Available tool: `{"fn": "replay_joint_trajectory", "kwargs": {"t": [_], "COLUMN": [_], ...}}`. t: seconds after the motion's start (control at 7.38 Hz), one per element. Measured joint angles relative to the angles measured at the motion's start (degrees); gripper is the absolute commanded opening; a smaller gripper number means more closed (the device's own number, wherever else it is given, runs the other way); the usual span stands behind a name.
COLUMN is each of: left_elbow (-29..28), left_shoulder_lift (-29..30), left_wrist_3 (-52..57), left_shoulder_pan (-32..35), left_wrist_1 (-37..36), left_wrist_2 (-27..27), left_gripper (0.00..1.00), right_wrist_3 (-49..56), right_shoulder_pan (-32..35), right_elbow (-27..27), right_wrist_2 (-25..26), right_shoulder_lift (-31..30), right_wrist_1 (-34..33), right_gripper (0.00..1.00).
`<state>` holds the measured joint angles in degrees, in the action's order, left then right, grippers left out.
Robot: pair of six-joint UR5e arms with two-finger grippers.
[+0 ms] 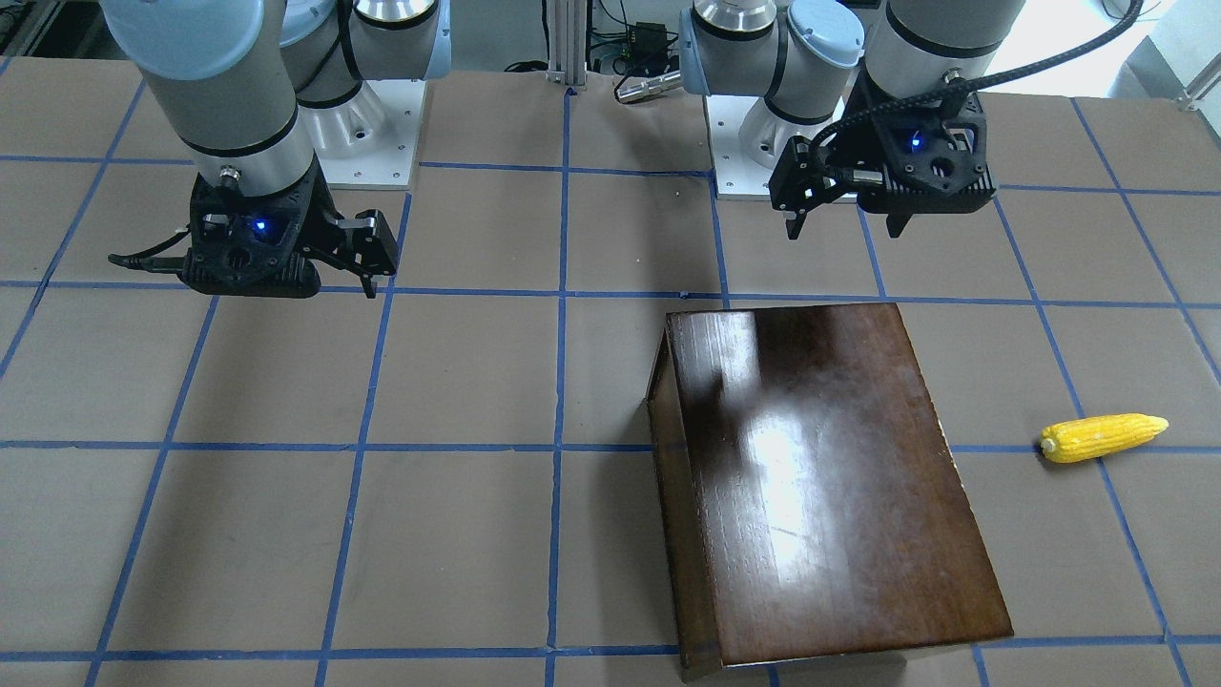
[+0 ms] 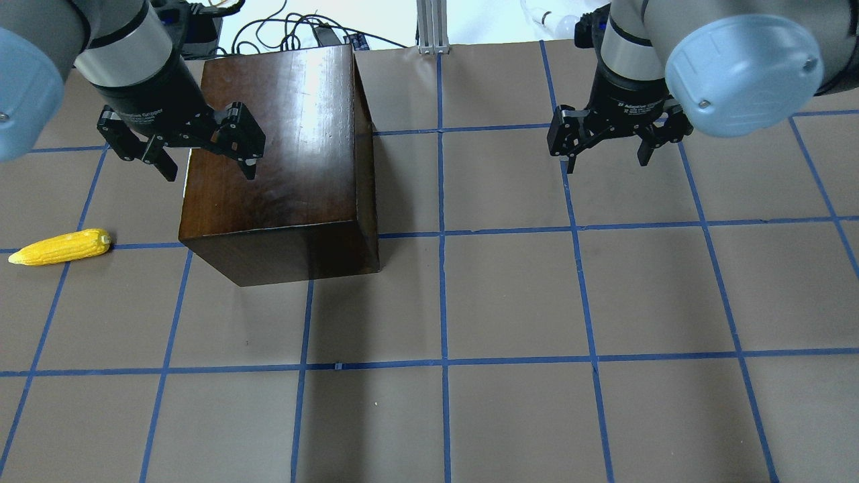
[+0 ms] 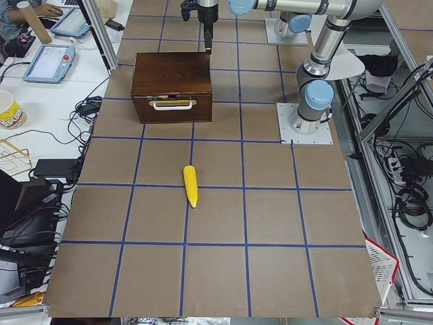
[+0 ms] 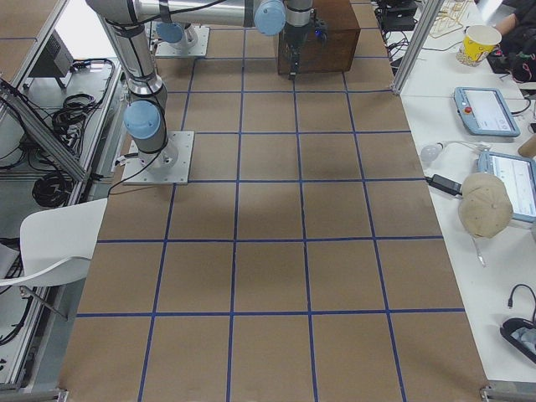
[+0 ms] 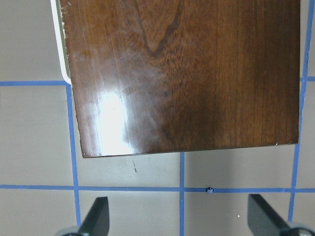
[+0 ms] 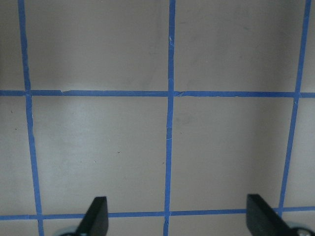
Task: Open drawer and put corn inside
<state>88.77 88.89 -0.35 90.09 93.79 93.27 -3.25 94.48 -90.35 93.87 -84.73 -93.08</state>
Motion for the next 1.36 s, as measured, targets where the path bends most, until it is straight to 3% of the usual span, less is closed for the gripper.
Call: {"fn": "replay_joint_trajectory", "kwargs": {"t": [1.36], "left_elbow": [-0.08], "left_shoulder_lift": [0.05], "left_wrist_3": [4.88], "left_shoulder_pan": [-1.03], "left_wrist_1": [0.34], "left_wrist_2": [-1.97], "left_gripper": [1.00], "right_wrist_3": [0.00], "right_shoulder_pan": [0.00], "right_elbow": [0.00], "right_wrist_2": [0.00], "right_shoulder_lift": [0.00], "right_wrist_1": [0.00], "right_gripper": [1.00]}}
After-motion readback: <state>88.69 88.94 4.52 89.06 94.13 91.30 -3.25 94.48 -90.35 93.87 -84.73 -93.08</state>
